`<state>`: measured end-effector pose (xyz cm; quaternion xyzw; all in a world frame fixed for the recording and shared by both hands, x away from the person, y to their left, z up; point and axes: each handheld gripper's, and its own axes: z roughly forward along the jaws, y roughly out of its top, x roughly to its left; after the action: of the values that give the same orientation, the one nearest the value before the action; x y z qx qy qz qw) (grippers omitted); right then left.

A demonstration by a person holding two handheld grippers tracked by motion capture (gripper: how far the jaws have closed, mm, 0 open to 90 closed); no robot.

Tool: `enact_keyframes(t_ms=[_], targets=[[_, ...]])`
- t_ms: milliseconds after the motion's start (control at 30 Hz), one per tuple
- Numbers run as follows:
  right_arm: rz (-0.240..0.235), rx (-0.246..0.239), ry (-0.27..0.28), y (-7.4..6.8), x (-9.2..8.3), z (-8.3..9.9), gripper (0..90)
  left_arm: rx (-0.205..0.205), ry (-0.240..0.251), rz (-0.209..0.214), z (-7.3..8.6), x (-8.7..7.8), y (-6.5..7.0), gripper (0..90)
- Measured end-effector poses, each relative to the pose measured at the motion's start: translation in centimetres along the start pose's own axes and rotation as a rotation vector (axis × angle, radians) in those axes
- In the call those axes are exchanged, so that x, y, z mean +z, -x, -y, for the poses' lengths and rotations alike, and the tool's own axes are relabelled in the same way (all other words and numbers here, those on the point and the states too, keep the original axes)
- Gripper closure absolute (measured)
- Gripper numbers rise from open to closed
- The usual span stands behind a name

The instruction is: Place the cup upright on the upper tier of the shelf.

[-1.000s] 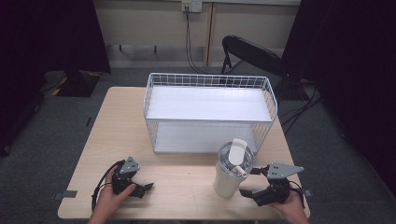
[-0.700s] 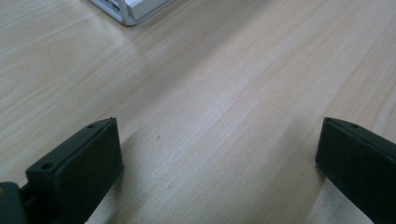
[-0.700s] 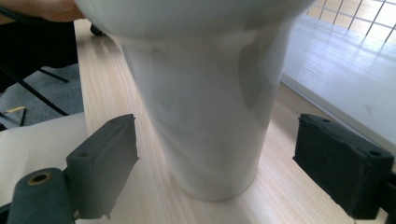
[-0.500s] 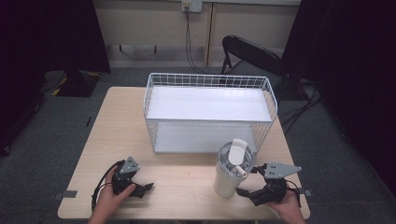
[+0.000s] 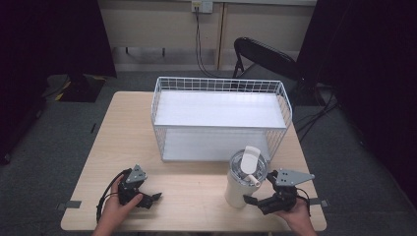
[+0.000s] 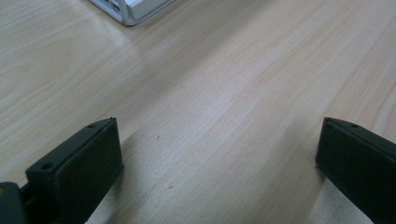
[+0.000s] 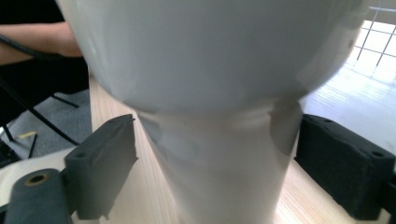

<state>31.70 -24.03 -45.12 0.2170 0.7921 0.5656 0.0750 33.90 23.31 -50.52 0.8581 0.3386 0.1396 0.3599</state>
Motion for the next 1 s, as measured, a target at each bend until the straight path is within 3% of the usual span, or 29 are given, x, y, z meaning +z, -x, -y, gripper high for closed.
enact_keyframes(t_ms=[100,467,1000], targets=[[0.005,0.018,0.015,0.0,0.4,0.0,11.3,0.001,0.000,0.000,0.0,0.0,0.0,0.0],[0.033,-0.035,0.016,-0.2,1.3,-0.2,9.3,0.000,0.000,-0.001,0.0,0.0,0.0,0.0],[0.019,-0.038,0.022,0.0,1.8,-0.2,8.4,0.000,0.000,0.000,0.0,0.0,0.0,0.0]])
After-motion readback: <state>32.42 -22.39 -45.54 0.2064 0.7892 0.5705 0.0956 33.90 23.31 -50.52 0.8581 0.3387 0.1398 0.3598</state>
